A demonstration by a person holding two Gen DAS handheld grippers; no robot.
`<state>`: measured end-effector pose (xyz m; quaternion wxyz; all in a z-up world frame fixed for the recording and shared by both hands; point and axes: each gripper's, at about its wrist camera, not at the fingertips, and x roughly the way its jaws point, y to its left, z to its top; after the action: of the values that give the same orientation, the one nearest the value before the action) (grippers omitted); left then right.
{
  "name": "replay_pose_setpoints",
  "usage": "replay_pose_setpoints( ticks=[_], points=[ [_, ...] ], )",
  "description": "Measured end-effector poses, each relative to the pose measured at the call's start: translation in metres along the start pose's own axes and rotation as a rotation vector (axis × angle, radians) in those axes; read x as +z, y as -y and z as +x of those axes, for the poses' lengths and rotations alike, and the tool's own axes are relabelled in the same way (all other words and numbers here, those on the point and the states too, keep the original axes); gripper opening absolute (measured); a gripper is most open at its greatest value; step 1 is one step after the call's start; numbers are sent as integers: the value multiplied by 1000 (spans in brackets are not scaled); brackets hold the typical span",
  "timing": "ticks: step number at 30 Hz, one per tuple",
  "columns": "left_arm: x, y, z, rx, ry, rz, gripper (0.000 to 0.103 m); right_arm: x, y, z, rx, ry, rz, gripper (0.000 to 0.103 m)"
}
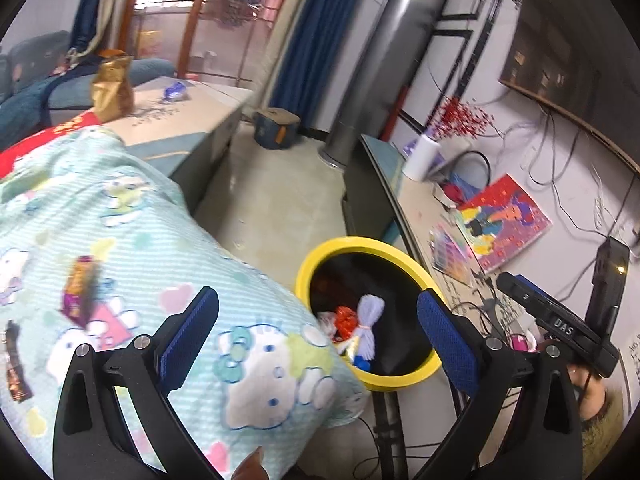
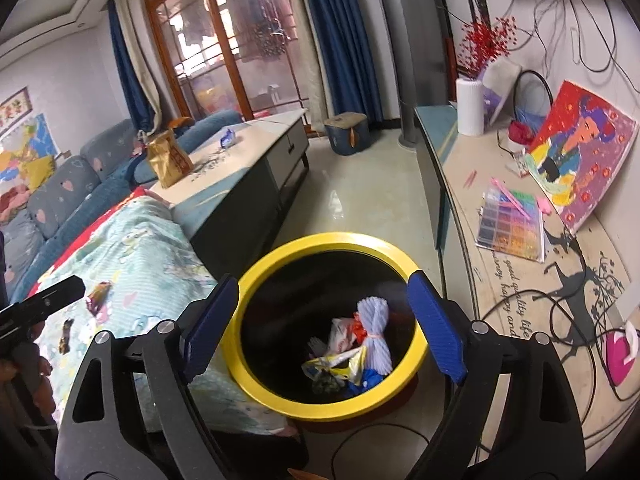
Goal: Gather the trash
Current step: 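Move both open tools back to the remaining trash on the bed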
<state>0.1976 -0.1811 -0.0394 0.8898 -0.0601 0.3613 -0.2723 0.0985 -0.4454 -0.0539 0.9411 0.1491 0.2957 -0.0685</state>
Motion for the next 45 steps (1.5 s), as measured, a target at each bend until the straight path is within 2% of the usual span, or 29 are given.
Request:
replay_pose_setpoints(
  ticks=[5,12,29,37,45],
  points=[
    [-1,-16,-20,61,27,-28,97,2,-17,-7,26,19,-24,79],
    [-12,-46,-53,141,82,-80,97,3,-63,-9,111,23,-92,82],
    [-38,-124,-118,358,155,-171,97,-25,-189,14,324,-70,-290,82],
    [-52,-159,-135,424,151,-225,97,-34,-235,32,384,-118,-342,82],
    [-69,-197,-132,472,93,-280,96,-39,-274,60,402,-182,-383,82]
  ],
)
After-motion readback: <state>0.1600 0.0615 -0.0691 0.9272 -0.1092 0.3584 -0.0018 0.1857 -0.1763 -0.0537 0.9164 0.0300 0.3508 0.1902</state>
